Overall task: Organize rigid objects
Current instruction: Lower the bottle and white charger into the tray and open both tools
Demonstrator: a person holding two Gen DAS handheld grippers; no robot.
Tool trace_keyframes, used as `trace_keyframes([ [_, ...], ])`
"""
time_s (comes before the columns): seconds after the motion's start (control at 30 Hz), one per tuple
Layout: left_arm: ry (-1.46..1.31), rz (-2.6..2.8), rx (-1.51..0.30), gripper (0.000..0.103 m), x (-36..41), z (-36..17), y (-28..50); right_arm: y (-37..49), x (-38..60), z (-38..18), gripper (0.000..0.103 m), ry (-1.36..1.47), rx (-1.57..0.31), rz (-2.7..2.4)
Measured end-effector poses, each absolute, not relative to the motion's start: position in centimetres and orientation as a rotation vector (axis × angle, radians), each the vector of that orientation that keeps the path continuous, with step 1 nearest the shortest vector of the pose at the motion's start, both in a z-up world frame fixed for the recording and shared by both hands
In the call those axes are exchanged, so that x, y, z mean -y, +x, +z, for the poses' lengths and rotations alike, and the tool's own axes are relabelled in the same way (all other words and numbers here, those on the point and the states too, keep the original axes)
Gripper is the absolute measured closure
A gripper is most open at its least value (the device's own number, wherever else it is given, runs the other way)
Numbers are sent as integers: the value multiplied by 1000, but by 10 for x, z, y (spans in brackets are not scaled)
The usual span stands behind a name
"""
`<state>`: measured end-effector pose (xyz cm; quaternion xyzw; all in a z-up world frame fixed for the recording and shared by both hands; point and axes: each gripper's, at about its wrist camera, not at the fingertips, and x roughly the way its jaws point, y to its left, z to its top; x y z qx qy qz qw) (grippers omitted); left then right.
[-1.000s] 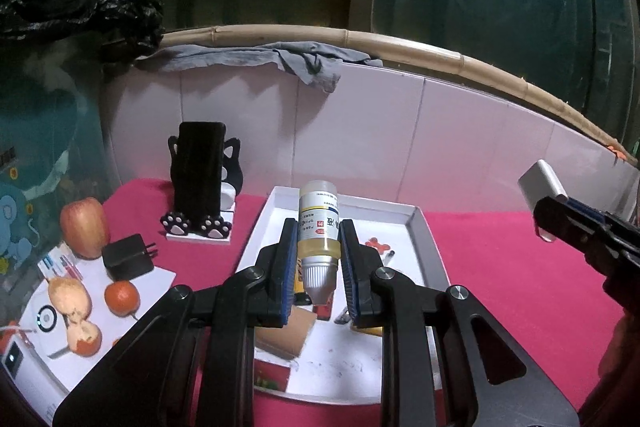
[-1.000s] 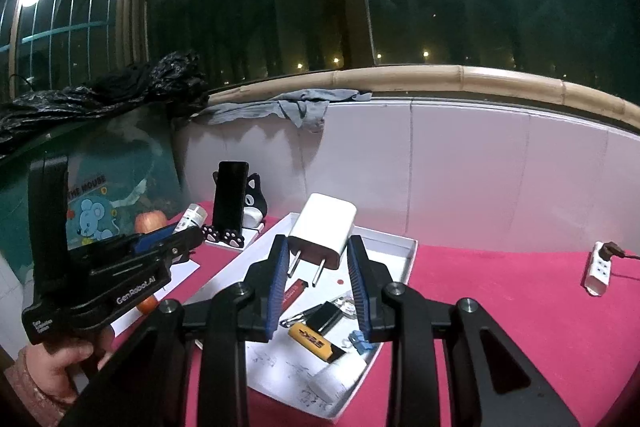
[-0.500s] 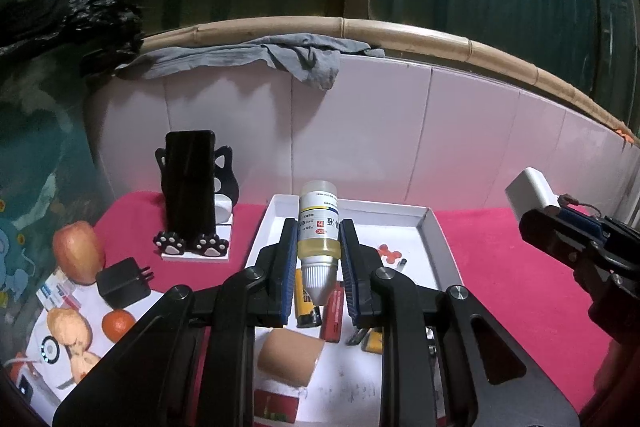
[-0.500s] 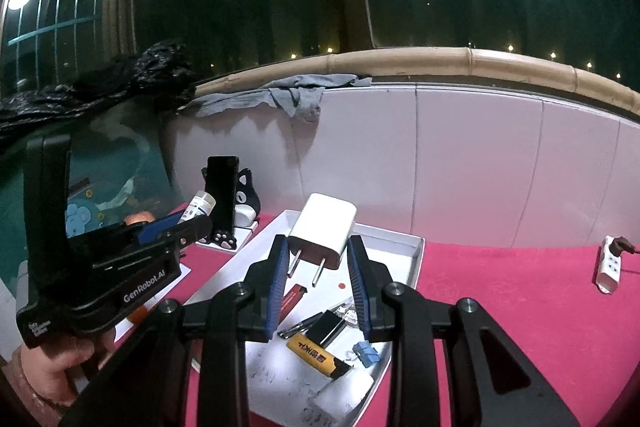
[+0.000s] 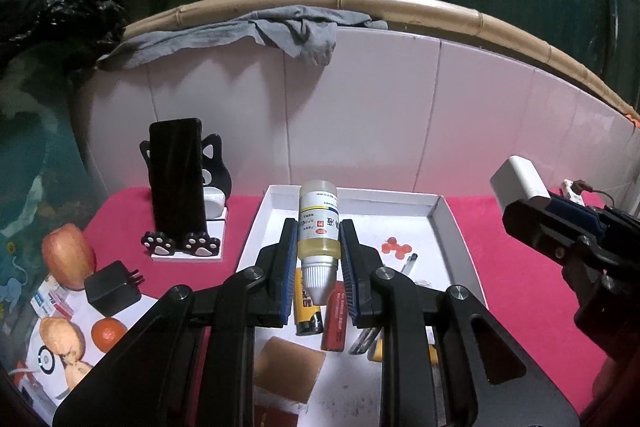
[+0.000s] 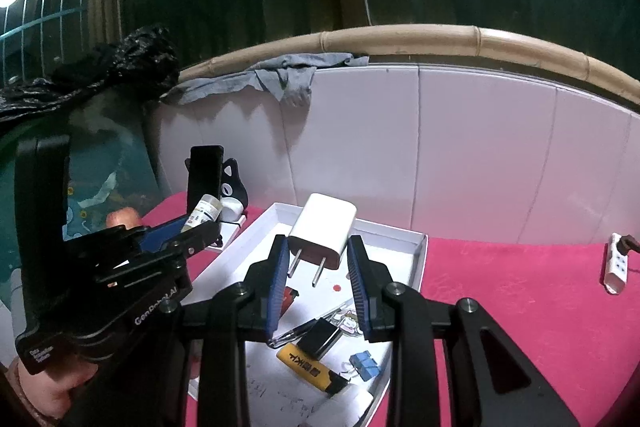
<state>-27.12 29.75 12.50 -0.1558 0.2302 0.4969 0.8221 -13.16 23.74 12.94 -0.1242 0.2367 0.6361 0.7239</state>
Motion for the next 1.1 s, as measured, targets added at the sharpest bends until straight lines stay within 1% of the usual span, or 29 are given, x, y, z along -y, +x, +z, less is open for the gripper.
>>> trace_keyframes([
  [0.33, -392, 1033, -573, 83, -330, 104, -252, -129, -262, 110, 74, -312, -562, 1386],
  [1.1, -456, 1029, -712, 83, -368, 52, -222, -114, -303, 61, 74, -382, -664, 1342],
])
